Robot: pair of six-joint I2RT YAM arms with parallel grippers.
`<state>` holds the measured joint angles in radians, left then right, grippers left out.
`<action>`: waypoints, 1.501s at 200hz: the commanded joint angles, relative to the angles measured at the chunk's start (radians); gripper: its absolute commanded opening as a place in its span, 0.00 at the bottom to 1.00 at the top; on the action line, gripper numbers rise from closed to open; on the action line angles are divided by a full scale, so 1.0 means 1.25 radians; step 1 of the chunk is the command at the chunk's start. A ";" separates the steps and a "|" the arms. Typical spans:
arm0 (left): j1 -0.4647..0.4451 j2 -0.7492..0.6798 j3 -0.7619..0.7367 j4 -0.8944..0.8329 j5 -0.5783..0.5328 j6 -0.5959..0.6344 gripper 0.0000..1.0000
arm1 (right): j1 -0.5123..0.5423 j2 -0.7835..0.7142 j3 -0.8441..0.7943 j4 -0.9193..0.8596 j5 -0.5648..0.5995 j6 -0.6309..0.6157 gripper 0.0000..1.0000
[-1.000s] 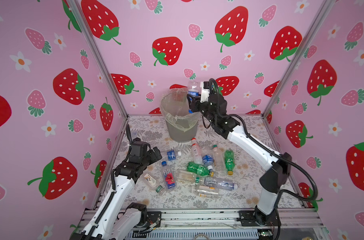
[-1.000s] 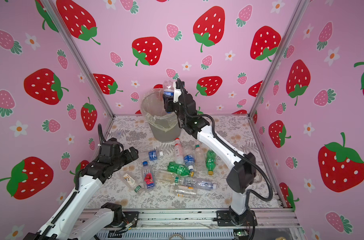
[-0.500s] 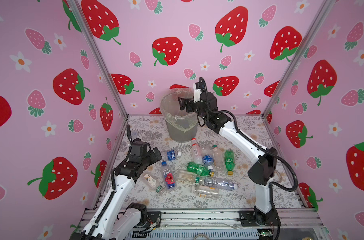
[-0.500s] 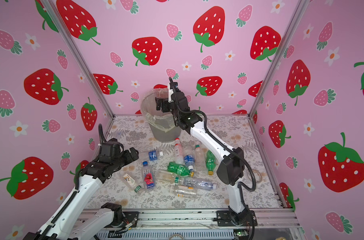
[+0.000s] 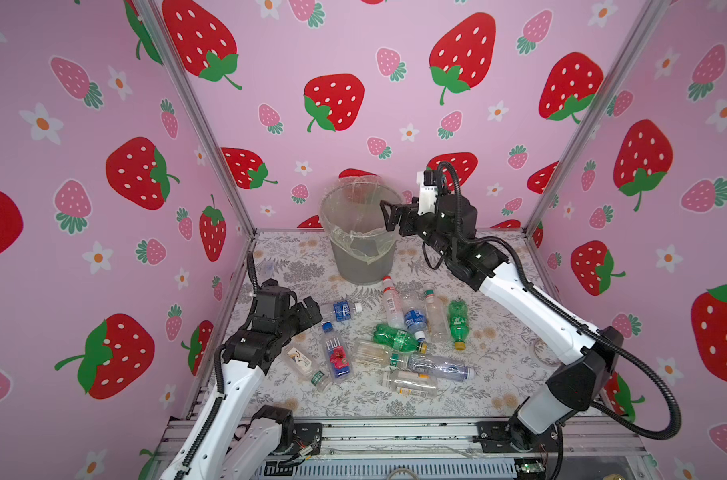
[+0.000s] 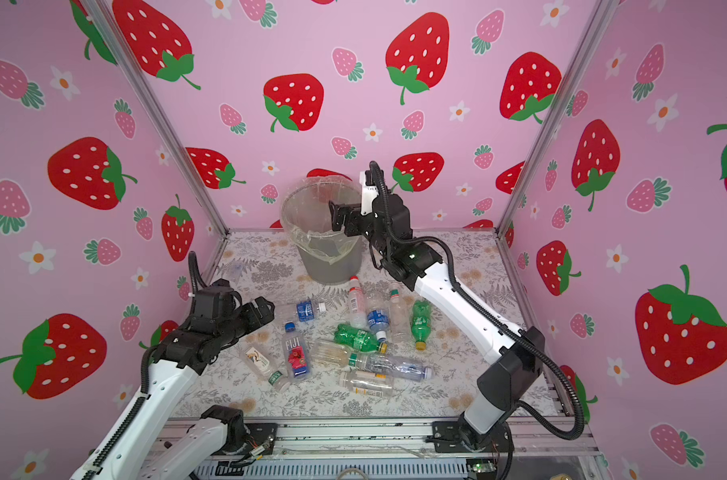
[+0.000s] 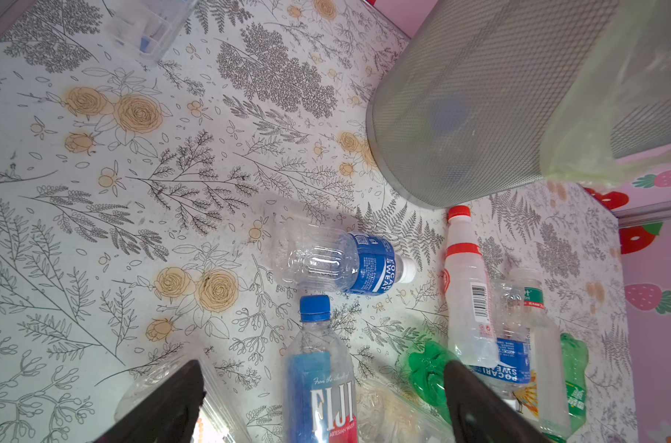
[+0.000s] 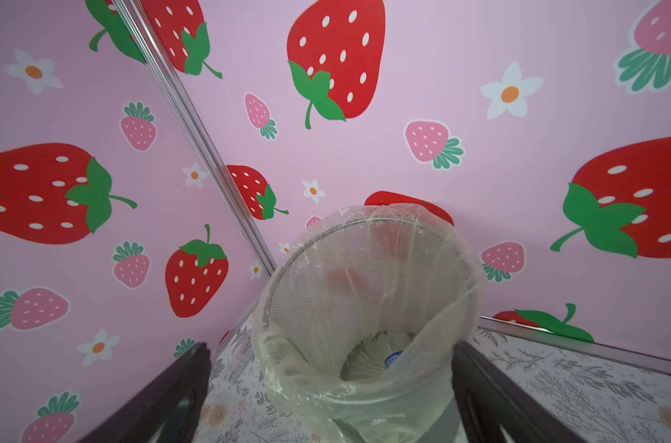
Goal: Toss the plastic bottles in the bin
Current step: 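Open the right gripper to drop the bottle into the wastebasket, then return the right gripper over the bottles while the left gripper lowers onto the square bottle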
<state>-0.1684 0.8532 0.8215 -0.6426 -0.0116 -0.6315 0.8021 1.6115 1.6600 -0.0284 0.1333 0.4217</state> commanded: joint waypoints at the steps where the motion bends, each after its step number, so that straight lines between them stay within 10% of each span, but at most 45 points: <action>1: 0.001 -0.010 -0.017 -0.001 0.025 -0.037 0.99 | -0.006 -0.059 -0.072 0.019 0.025 0.002 0.99; 127: 0.000 0.013 0.005 -0.156 -0.046 -0.110 0.99 | -0.034 -0.300 -0.465 -0.001 0.058 0.092 0.99; 300: -0.003 0.035 -0.074 -0.206 -0.093 -0.138 0.99 | -0.048 -0.397 -0.645 -0.143 0.048 0.123 0.99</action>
<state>-0.1684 0.9092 0.7589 -0.8871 -0.0799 -0.7696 0.7475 1.1534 0.8745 -0.1837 0.1856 0.5568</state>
